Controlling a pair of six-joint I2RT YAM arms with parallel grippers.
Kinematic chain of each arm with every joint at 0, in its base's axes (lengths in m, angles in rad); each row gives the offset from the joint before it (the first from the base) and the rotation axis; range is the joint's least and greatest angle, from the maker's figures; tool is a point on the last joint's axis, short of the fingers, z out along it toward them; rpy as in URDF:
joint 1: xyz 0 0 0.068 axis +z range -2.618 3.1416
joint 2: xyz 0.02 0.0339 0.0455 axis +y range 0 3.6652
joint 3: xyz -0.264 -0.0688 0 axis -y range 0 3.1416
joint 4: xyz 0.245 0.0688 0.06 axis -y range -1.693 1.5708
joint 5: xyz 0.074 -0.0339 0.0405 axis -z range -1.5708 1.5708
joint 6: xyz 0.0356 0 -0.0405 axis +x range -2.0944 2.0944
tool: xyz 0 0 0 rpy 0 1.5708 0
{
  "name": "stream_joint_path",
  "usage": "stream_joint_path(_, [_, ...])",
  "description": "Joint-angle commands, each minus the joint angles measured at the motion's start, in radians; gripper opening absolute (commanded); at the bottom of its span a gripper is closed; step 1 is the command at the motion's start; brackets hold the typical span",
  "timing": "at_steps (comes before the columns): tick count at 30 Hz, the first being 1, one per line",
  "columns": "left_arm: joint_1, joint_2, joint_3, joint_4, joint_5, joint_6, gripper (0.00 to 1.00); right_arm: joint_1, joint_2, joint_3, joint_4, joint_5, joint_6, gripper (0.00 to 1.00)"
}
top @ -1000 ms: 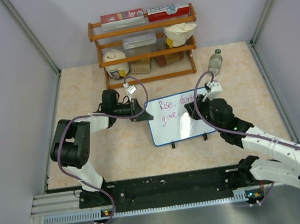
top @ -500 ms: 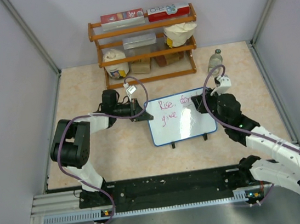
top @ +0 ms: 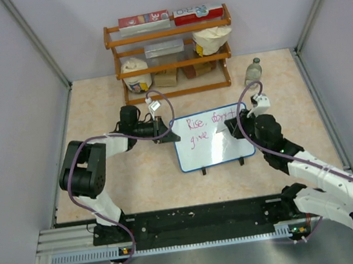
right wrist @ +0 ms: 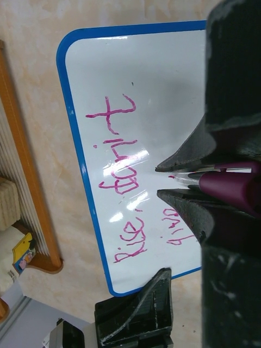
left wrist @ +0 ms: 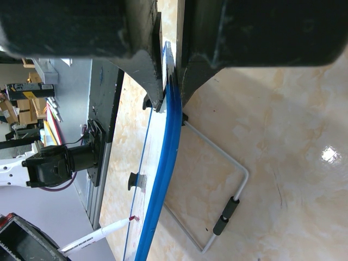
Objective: Write a sentence on the whiteboard
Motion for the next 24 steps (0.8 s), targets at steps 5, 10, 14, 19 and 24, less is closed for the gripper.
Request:
stream_joint_path(5, [-0.011, 0.005, -0.037, -0.031, -0.105, 0.075, 0.00, -0.009, -0.028, -0.040, -0.016, 0.000, 0.004, 0.00])
stream_joint_path(10, [-0.011, 0.004, -0.037, -0.031, -0.106, 0.075, 0.00, -0.009, -0.048, -0.043, -0.026, 0.018, -0.002, 0.00])
stream_joint_path(14, [-0.011, 0.004, -0.037, -0.030, -0.105, 0.075, 0.00, -0.012, -0.044, -0.028, -0.021, 0.037, -0.005, 0.00])
stream_joint_path(19, [-0.011, 0.004, -0.037, -0.031, -0.106, 0.075, 0.00, -0.020, -0.025, -0.006, 0.002, 0.038, -0.005, 0.00])
stream_joint_path(24, [-0.011, 0.004, -0.037, -0.031, -0.105, 0.075, 0.00, -0.026, -0.008, 0.014, 0.013, 0.043, -0.007, 0.00])
